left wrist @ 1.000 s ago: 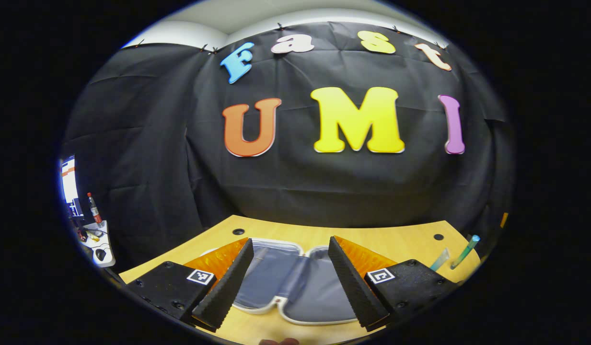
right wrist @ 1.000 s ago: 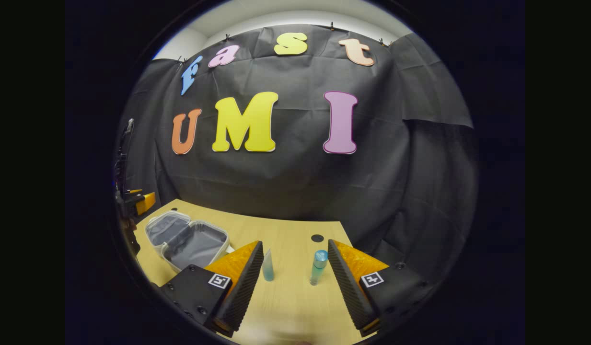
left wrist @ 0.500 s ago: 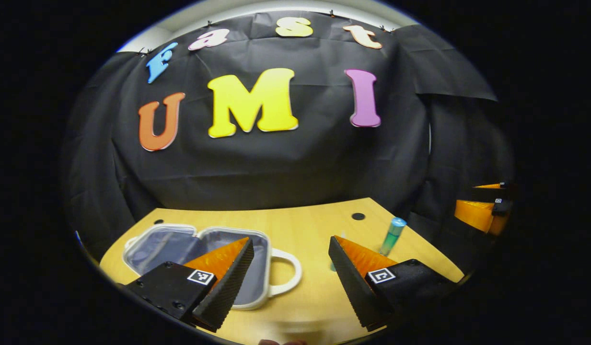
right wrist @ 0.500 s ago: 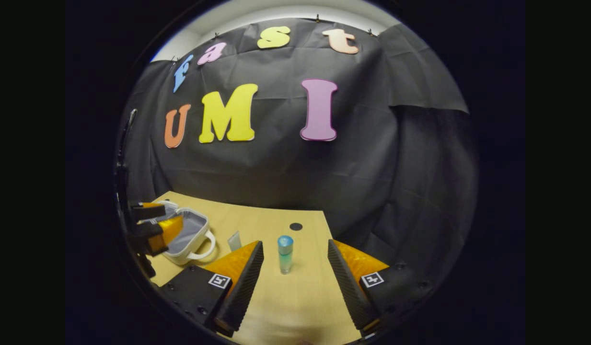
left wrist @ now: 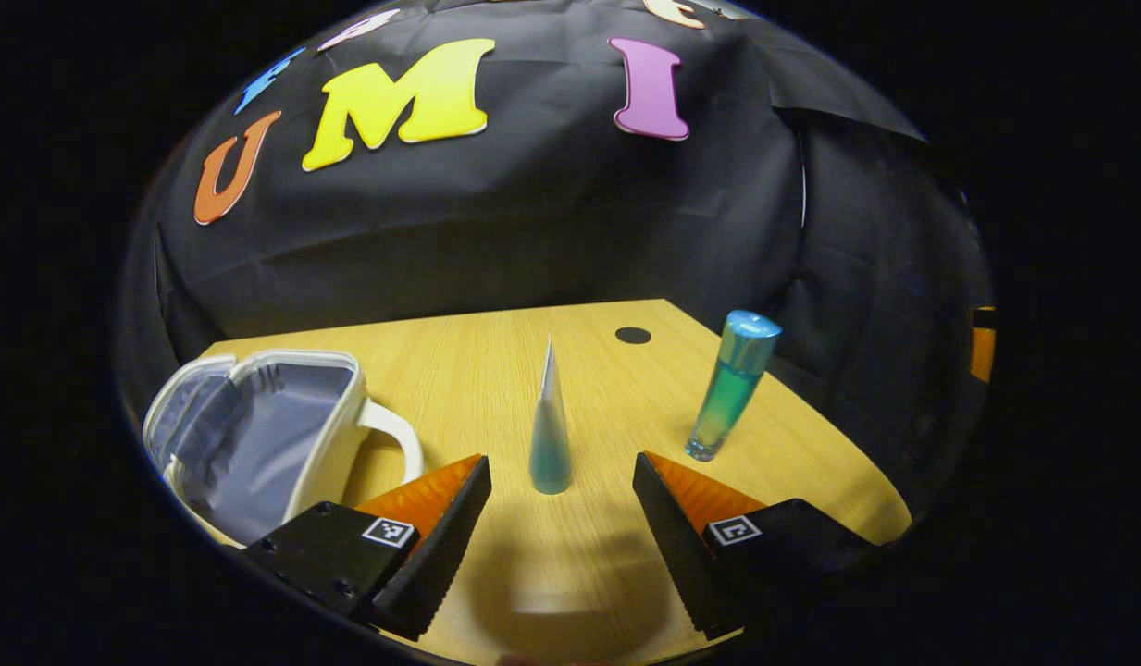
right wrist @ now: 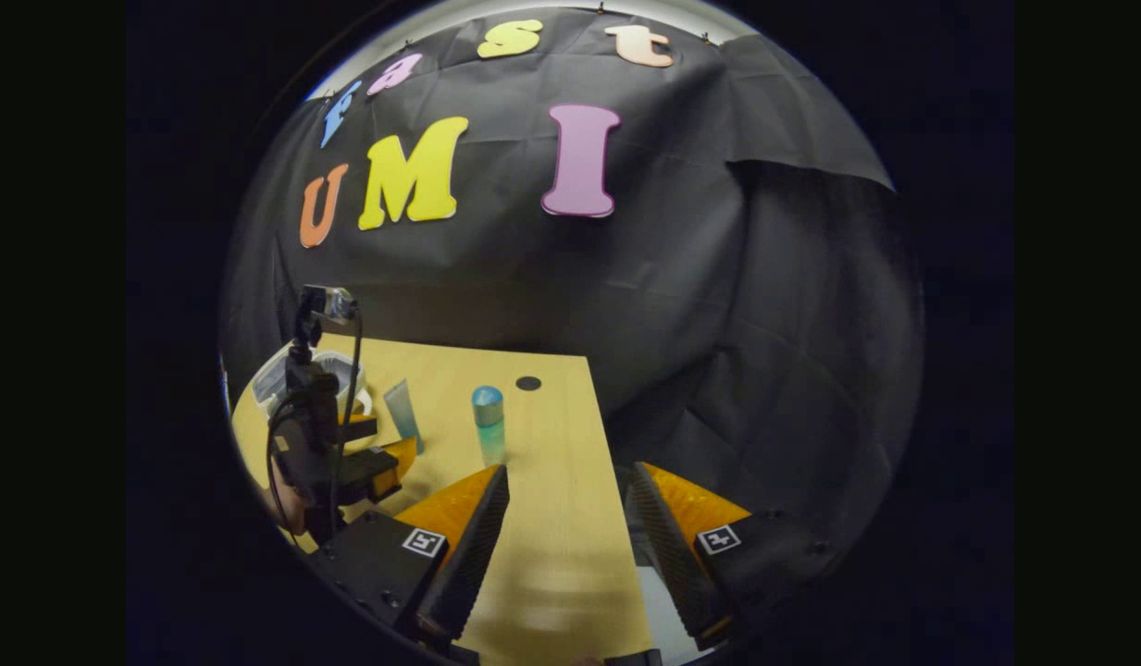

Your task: First open the suitcase, pack the skin care products into it, and then close the suitcase.

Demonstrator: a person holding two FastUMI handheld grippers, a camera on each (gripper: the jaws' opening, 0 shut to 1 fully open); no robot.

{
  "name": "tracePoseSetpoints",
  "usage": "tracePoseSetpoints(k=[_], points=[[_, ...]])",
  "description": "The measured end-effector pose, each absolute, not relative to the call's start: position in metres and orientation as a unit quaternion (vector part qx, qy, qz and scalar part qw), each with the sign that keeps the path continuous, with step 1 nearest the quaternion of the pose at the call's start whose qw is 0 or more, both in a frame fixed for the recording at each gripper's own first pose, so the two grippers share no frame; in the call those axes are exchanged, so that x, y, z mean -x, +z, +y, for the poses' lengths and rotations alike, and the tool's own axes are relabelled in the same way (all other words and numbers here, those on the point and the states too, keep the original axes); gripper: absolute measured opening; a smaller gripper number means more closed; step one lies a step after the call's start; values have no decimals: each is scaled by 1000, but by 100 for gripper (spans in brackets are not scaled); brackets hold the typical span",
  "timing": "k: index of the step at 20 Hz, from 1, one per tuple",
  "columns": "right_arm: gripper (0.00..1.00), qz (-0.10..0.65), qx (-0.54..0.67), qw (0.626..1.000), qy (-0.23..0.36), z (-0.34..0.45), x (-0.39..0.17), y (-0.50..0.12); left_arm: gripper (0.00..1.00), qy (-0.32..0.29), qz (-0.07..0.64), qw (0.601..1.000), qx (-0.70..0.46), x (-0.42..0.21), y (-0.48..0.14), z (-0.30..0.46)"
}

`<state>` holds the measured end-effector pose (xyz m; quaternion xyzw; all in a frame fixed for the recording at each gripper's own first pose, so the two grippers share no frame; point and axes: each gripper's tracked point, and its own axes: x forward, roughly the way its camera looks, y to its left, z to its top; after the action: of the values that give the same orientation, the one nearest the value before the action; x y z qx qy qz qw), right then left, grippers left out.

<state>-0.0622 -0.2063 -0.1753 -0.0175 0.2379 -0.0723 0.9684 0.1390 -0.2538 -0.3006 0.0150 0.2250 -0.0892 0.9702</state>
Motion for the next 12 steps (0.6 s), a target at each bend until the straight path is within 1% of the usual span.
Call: tracePoseSetpoints(k=[2,3,5,6,8,10,11,12], points=[[80,245,17,967,-75,-211,62,-184,95,-81,240,967,-5,-151,-317,-252],[79,247,16,966,-71,-211,61,-187,90,-81,252,964,8,-156,-326,-253],[80,247,12,967,-68,-209,57,-189,83,-74,271,960,8,-164,-339,-246],[80,248,9,967,-67,-208,54,-190,81,-71,275,959,-3,-166,-342,-243],[80,246,5,967,-65,-205,50,-191,77,-78,271,959,-10,-173,-342,-246],[80,245,6,968,-63,-203,46,-194,71,-89,275,957,-33,-179,-343,-246],[80,244,7,968,-61,-201,44,-195,70,-96,280,954,-39,-180,-347,-251],[80,244,10,968,-58,-201,42,-197,58,-95,283,953,-45,-181,-347,-251]])
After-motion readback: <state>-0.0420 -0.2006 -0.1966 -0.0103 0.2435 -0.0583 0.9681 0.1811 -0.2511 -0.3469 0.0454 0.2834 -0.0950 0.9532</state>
